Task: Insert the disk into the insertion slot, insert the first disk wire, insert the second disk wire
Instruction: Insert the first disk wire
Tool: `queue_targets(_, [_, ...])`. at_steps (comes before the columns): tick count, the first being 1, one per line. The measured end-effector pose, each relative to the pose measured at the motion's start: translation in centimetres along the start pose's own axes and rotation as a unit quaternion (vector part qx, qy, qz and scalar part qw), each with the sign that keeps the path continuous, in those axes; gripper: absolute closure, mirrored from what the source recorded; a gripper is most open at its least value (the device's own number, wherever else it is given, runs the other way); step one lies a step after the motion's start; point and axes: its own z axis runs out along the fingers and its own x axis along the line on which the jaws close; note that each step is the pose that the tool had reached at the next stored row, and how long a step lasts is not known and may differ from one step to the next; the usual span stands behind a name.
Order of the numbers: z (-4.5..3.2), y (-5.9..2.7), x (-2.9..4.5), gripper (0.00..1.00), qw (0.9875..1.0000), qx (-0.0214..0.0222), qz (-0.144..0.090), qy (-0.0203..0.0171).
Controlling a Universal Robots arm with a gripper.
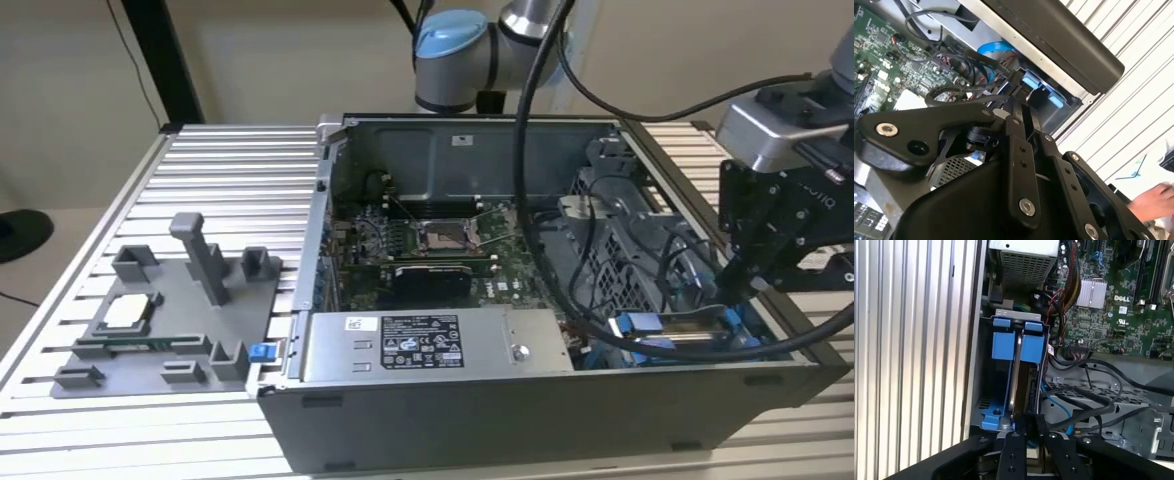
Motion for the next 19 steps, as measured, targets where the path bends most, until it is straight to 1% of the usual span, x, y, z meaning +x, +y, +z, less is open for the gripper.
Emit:
queue_targets(1, [0.19,0.01,0.01,1.0,1.0,0.0001,0.004,0.0001])
queue_targets(4, [0.55,-0.01,0.02,1.0,0.9997,0.0005,0.026,0.0012])
queue_targets(5, [0.57,-0.08,0.03,1.0,0.9997,0.0006,0.026,0.0012])
queue_targets(7, [0.72,-0.09,-0.18,1.0,0.9996,0.0,0.027,0.0022])
queue_targets(9, [0.81,-0.28,-0.17,1.0,0.9996,-0.0094,0.027,0.0016])
queue_targets(10, [0.93,-0.43,-0.17,1.0,0.9996,-0.0118,0.027,0.0015])
queue_targets(12, [1.3,-0.65,-0.14,1.0,0.9995,-0.0127,0.027,0.0015])
queue_targets(16, [1.79,-0.59,-0.36,1.0,0.9995,-0.0139,0.03,0.0015])
queue_targets(19, [2.11,-0.57,-0.44,1.0,0.9991,-0.015,0.039,0.0017])
